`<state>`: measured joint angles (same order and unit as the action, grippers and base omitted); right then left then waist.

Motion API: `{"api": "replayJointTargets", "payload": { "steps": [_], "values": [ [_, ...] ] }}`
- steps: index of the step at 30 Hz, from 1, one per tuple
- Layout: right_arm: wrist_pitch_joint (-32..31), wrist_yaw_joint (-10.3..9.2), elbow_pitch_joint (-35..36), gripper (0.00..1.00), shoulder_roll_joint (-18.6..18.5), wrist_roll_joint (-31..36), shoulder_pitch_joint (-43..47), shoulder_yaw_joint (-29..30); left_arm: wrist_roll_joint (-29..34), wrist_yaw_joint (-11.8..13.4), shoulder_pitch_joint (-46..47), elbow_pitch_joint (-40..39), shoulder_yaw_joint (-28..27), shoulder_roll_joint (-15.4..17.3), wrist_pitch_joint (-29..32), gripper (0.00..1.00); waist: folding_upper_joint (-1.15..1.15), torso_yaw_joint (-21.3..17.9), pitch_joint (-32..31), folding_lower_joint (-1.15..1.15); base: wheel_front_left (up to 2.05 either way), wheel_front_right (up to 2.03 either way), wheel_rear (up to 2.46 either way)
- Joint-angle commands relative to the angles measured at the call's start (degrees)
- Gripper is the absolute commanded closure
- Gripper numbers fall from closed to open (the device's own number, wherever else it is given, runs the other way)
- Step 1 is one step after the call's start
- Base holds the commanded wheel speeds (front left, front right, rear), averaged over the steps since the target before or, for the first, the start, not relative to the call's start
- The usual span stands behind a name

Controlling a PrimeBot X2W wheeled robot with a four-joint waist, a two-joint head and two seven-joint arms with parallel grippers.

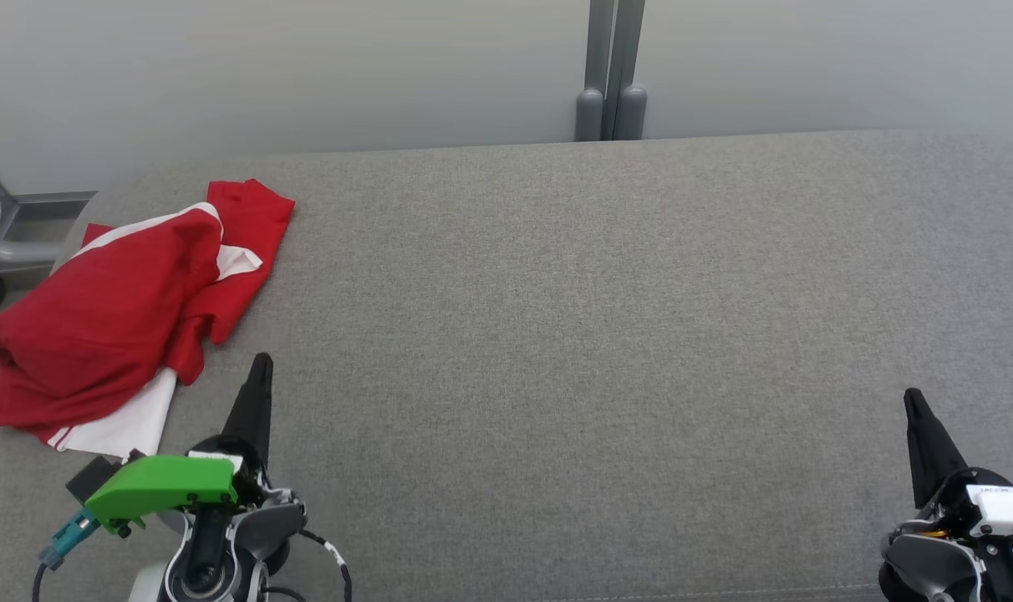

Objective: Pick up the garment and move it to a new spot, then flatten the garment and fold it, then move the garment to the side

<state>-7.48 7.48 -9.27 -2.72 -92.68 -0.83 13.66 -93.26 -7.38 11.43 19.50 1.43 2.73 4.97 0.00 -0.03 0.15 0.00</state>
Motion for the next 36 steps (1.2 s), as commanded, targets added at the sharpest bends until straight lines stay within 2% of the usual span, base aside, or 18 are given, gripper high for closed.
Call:
{"api": "replayJointTargets", "payload": {
  "steps": [1,11,19,25,36],
  "values": [
    [0.0,0.0,-0.3,0.0,0.1,0.0,0.1,0.0,0.0,0.0,-0.2,0.2,0.1,0.0,0.0,0.0,0.0,0.0,0.0,0.0,0.0,0.0,0.0],
    [2.0,-0.01,-2.0,0.0,0.6,1.2,1.0,-2.5,0.6,0.1,-2.9,1.0,0.9,-0.1,-1.7,0.0,0.0,-0.1,-0.4,0.0,0.0,0.0,0.0],
    [4.3,-0.01,-3.1,0.0,0.5,5.8,0.2,-4.7,3.9,0.2,-4.1,0.7,0.7,0.0,-3.9,0.0,0.0,-0.2,-0.9,0.0,0.0,0.0,0.0],
    [5.9,0.0,-4.2,0.0,0.4,11.6,-0.3,-6.0,8.5,0.8,-4.6,0.4,0.3,0.0,-5.3,0.0,0.0,-0.2,-1.3,0.0,0.0,0.0,0.0],
    [8.6,0.0,-7.5,0.0,0.3,23.7,-1.6,-8.5,22.4,3.4,-5.5,-0.1,1.0,0.0,-7.6,0.0,0.0,-0.2,-2.2,0.0,0.0,0.0,0.0]
  ]
}}
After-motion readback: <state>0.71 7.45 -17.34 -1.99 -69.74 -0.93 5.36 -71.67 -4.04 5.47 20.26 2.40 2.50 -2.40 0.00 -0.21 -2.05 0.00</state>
